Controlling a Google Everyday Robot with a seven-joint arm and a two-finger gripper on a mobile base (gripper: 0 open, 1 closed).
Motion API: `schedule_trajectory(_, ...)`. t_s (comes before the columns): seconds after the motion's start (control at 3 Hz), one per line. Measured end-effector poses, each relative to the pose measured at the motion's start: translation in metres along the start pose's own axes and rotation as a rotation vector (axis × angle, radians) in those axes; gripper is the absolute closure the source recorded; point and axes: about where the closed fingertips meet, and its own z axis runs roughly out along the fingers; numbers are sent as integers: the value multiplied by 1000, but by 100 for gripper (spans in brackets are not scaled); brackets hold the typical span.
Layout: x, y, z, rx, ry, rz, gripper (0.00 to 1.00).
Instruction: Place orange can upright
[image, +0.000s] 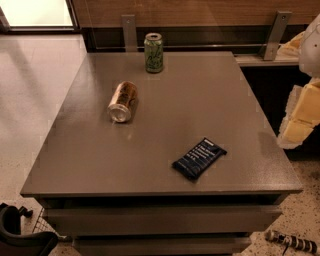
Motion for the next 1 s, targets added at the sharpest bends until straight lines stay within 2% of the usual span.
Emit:
schedule_trajectory(0.33,0,0,0,0,0,0,0)
schedule_trajectory(0.67,-10,-6,7,8,-42,12,0)
schedule_trajectory(1.0,-42,-24,20,-1,-128,70,0)
